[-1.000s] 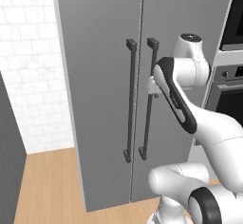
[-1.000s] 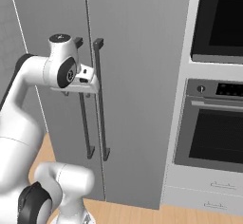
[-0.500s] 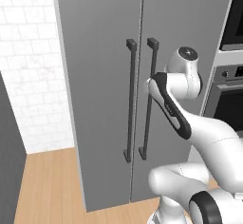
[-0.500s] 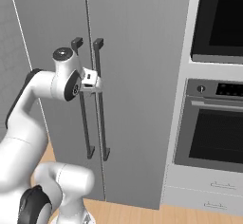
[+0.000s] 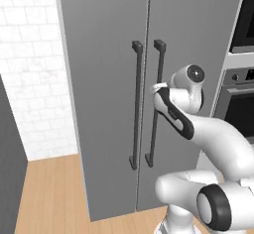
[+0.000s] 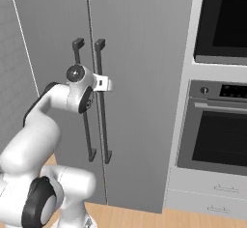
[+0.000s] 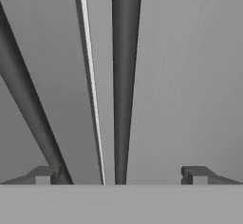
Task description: Take the strawberry from the fridge and place it on top of the pancake, located on the dining counter.
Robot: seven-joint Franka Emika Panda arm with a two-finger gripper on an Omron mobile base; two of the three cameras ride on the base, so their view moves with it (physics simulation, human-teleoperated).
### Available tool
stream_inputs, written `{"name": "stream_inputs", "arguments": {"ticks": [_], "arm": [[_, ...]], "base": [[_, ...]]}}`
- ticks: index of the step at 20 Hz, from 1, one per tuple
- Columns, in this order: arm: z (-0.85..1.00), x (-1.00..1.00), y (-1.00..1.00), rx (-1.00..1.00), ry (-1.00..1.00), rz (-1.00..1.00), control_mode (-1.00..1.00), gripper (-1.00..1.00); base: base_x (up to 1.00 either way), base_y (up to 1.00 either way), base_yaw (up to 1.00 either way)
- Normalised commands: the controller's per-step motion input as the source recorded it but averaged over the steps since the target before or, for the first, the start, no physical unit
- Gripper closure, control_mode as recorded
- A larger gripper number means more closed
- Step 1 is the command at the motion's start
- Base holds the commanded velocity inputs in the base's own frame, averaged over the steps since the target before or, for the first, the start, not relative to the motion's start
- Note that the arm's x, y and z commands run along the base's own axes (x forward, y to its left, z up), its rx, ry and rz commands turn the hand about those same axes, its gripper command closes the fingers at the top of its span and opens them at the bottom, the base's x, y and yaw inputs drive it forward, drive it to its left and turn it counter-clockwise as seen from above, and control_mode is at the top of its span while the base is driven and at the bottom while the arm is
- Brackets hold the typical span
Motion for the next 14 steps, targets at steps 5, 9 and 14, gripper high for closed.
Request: {"name": "stream_inputs", "arguments": {"ticks": [5,9,14], "arm": [[0.00,0.52,0.00,0.00,0.00,0.00,-1.00,-1.00],[0.00,0.53,0.00,0.00,0.00,0.00,-1.00,-1.00],[0.00,0.52,0.00,0.00,0.00,0.00,-1.00,-1.00]], "base": [[0.00,0.00,0.00],[0.00,0.00,0.00],[0.00,0.00,0.00]]}}
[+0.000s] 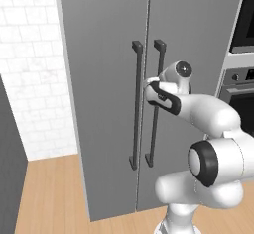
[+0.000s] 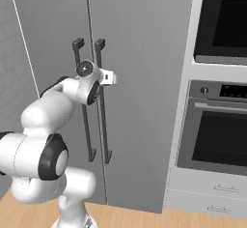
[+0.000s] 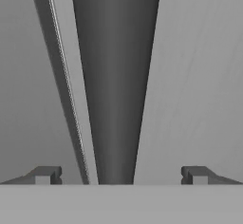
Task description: Take the strawberry from the fridge and place it on top of the pancake, located on the dining counter.
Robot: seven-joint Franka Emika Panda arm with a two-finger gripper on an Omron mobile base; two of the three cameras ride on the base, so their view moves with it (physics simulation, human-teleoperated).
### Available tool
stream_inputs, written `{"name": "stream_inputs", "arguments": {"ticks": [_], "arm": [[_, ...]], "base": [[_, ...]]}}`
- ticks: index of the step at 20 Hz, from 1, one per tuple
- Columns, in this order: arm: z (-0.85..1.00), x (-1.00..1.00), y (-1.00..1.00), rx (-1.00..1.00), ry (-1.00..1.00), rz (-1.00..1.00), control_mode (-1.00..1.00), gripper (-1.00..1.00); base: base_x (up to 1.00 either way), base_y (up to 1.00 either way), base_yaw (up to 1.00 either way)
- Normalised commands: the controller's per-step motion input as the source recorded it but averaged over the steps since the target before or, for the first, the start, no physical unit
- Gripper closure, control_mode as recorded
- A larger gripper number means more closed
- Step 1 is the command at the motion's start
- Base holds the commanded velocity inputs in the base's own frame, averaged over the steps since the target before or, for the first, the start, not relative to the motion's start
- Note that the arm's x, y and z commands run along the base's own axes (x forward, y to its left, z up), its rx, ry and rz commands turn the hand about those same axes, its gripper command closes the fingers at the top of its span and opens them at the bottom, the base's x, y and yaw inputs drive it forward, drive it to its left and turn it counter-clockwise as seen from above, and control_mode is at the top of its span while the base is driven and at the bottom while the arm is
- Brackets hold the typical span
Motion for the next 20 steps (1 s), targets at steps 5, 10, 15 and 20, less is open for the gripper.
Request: {"name": "stream_inputs", "arguments": {"ticks": [5,10,15,20], "arm": [[0.00,0.55,0.00,0.00,-0.02,0.00,-1.00,-1.00],[-0.04,0.52,0.00,0.00,-0.05,0.00,-1.00,-1.00],[0.00,0.22,0.00,0.00,0.00,0.00,-1.00,1.00],[0.00,-0.30,-0.13,0.01,0.03,0.00,-1.00,1.00]], "base": [[0.00,0.00,0.00],[0.00,0.00,0.00],[0.00,0.00,0.00],[0.00,0.00,0.00]]}}
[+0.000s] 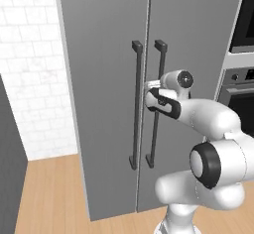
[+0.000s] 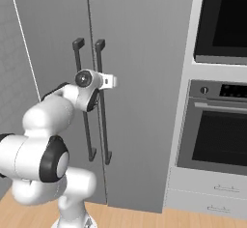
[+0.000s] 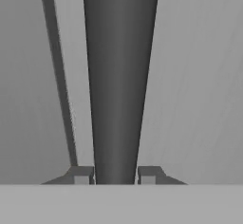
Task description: Take the strawberry from the fridge and place it on top of the pancake, located on the dining counter.
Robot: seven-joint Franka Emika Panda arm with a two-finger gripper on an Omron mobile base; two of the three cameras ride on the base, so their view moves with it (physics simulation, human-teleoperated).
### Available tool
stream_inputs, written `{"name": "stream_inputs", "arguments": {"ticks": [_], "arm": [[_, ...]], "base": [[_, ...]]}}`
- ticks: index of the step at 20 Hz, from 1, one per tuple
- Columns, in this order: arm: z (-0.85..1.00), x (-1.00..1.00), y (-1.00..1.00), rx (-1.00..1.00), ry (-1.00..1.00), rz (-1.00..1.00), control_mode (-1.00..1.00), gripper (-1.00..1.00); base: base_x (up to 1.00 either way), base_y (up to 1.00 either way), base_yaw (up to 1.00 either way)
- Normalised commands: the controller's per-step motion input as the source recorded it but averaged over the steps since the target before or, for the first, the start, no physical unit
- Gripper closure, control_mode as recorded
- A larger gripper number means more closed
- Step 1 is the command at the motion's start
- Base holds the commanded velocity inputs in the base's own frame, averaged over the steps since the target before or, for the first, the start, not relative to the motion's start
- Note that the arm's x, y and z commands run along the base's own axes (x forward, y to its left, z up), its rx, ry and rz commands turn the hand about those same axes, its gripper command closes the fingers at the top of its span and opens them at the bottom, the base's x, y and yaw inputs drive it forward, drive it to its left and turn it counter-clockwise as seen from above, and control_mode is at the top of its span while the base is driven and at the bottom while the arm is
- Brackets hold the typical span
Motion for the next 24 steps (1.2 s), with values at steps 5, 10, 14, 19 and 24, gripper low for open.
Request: {"name": "stream_inputs", "arguments": {"ticks": [5,10,14,19,24], "arm": [[0.03,-0.98,-0.46,0.06,0.05,-0.02,-1.00,1.00],[0.00,-1.00,-0.65,0.04,0.14,-0.09,-1.00,1.00],[0.00,-1.00,-0.93,0.05,0.15,-0.13,-1.00,1.00],[0.00,-1.00,-1.00,0.09,0.11,-0.09,-1.00,1.00],[0.09,-0.98,-0.92,0.15,0.09,-0.16,-1.00,-1.00]], "base": [[0.00,0.00,0.00],[0.00,0.00,0.00],[0.00,0.00,0.00],[0.00,0.00,0.00],[0.00,0.00,0.00]]}}
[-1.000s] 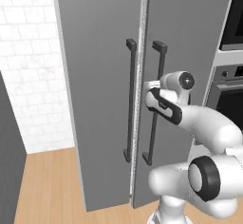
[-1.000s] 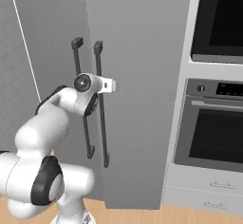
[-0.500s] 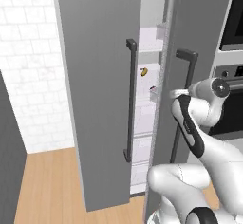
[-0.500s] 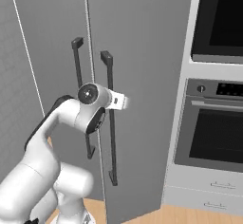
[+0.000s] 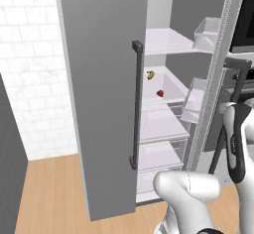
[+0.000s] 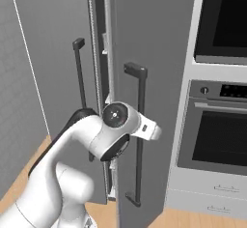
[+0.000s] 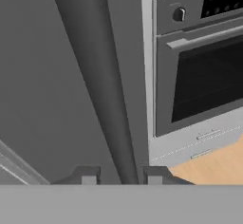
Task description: Take the strawberry from the fridge and place it on top of the pancake, located on the dining counter.
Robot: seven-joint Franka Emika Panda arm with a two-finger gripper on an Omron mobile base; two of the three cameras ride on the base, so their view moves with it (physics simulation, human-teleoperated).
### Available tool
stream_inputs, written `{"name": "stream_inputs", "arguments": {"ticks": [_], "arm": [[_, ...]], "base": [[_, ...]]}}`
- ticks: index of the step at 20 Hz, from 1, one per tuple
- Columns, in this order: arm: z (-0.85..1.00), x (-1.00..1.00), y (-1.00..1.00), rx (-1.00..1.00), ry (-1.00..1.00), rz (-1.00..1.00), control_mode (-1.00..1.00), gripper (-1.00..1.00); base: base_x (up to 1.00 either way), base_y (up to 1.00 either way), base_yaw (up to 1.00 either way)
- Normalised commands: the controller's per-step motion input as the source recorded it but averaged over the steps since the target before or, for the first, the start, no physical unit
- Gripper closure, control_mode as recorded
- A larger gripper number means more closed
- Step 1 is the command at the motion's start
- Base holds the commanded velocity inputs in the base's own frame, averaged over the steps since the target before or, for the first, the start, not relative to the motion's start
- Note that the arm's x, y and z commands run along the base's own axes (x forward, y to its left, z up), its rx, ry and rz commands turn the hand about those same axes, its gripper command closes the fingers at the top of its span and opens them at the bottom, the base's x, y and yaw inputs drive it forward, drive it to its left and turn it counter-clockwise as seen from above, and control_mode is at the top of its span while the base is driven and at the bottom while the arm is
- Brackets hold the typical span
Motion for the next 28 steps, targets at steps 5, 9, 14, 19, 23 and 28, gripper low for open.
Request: {"name": "stream_inputs", "arguments": {"ticks": [5,9,14,19,23,28], "arm": [[0.70,-0.72,0.12,-0.11,0.01,-0.06,-1.00,-1.00],[0.79,-0.46,0.78,-0.35,0.11,0.00,-1.00,-1.00],[0.21,0.00,0.78,-0.53,0.48,0.15,-1.00,-1.00],[0.10,0.32,0.45,-0.50,0.77,0.24,-1.00,-1.00],[-0.06,0.61,0.06,-0.30,0.84,0.27,-1.00,-1.00],[-0.24,0.90,-0.10,-0.26,0.64,0.30,-1.00,-1.00]], "base": [[0.00,0.00,0.00],[0.00,0.00,0.00],[0.00,0.00,0.00],[0.00,0.00,0.00],[0.00,0.00,0.00],[0.00,0.00,0.00]]}}
